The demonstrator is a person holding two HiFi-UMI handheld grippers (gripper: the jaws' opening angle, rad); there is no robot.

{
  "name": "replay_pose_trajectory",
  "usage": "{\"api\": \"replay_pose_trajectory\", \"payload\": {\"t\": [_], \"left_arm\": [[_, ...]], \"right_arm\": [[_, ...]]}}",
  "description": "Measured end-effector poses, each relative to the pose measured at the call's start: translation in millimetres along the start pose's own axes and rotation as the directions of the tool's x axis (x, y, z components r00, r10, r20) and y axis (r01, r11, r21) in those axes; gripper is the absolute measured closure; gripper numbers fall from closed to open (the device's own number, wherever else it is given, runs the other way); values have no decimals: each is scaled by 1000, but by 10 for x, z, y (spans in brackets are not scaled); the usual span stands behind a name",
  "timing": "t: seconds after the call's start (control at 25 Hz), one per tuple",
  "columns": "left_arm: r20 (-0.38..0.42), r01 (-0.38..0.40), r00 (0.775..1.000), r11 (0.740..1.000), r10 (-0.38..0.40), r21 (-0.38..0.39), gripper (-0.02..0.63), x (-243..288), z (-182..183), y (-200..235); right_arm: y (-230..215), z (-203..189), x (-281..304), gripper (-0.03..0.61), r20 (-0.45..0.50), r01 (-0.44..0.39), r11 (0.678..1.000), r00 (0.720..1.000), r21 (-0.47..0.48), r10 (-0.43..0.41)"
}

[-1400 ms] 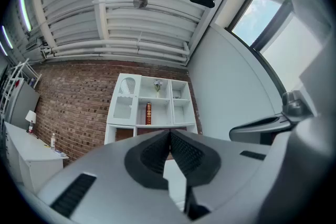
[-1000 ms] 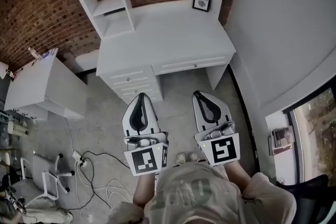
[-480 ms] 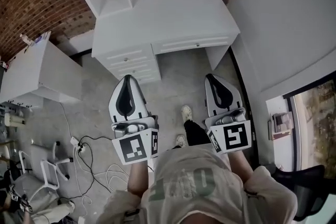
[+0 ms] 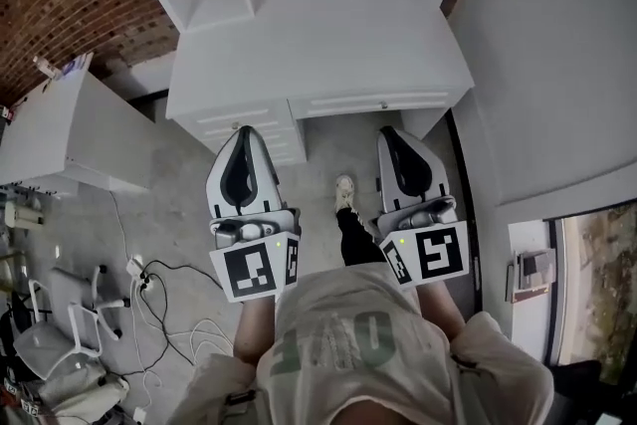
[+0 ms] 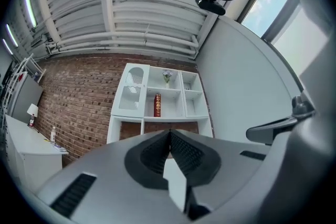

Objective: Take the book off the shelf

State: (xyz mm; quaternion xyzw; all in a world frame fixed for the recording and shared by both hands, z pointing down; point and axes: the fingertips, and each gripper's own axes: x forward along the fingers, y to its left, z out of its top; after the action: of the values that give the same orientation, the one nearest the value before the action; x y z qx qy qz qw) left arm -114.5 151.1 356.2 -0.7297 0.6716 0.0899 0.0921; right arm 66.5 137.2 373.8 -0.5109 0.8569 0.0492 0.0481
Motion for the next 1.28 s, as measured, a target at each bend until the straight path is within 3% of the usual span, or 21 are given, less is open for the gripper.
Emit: {"api": "replay_pose_trajectory", "payload": {"t": [0.44,0.64,0.8,1.04,1.28], "left_arm": [[59,-62,996,998,61,16,603,2084,-84,293],[44,-93,995,996,92,3,603,2795,-301,451],[-2,-36,999,998,36,-45,603,3326,-528,400],[-24,12,1000,998,-13,-69,603,3707,-572,310],[-4,27,1000,997,-28,-74,603,3845,-463,366]], "right_arm": [[-983,12,1998,555,24,-64,996,998,-54,65],[-1256,-27,2694,555,13,-100,991,995,-86,102],[-1414,-54,3117,555,12,-113,988,993,-104,115],[-1495,-52,3461,555,14,-138,985,990,-105,140],[-1512,60,3571,555,56,-101,991,993,-93,106]]}}
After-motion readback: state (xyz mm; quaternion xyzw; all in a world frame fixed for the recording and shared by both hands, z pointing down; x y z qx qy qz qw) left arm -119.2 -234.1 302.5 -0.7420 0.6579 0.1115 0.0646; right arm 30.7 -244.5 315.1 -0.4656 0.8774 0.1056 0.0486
